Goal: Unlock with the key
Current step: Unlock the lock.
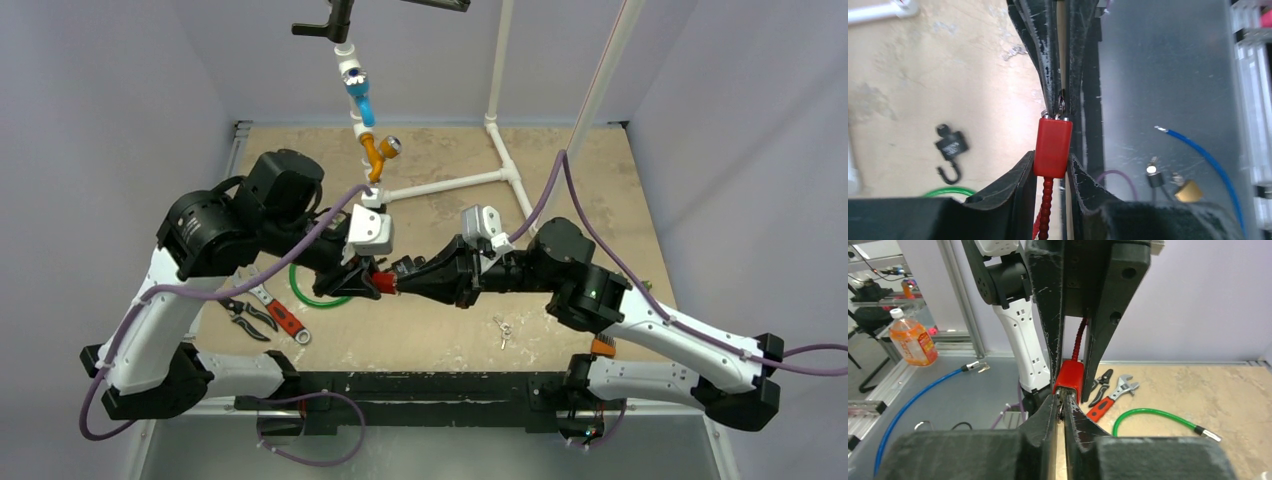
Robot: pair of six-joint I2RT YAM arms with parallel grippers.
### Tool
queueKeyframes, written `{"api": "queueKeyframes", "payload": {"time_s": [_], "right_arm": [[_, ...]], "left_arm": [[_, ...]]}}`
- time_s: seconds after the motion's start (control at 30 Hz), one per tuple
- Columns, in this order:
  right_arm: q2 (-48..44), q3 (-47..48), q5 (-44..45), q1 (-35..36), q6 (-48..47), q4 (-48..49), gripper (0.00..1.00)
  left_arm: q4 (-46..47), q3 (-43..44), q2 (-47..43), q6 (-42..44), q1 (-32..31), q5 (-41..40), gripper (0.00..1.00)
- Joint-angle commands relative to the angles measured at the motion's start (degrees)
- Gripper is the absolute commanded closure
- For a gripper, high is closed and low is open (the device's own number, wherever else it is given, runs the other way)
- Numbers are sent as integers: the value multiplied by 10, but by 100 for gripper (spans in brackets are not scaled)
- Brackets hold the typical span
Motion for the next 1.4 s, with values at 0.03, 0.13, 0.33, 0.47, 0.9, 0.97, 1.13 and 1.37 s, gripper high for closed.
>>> {"api": "queueKeyframes", "payload": {"time_s": [0.03, 0.13, 0.33, 0.47, 0.9, 0.97, 1.13, 1.37], "right_arm": [[13, 10, 0, 13, 8, -52, 83], [-17, 17, 11, 13, -1, -79, 69], [-91, 20, 62, 13, -32, -133, 56], [-120, 12, 102, 13, -69, -153, 61], [-126, 21, 116, 13, -100, -147, 63], [-122, 24, 113, 12, -102, -147, 63], [-120, 28, 123, 13, -104, -146, 64], [-131, 54, 126, 13, -115, -167, 64]], "left_arm": [[196, -38, -45, 144, -25, 41, 100], [188, -55, -57, 174, -25, 57, 100], [231, -112, -114, 230, -29, 87, 100], [213, -109, -115, 270, -43, 131, 100], [242, -128, -111, 249, -88, 45, 100], [250, -137, -115, 242, -88, 34, 100], [273, -156, -128, 204, -88, 1, 100], [301, -202, -152, 165, -88, -28, 100]]}}
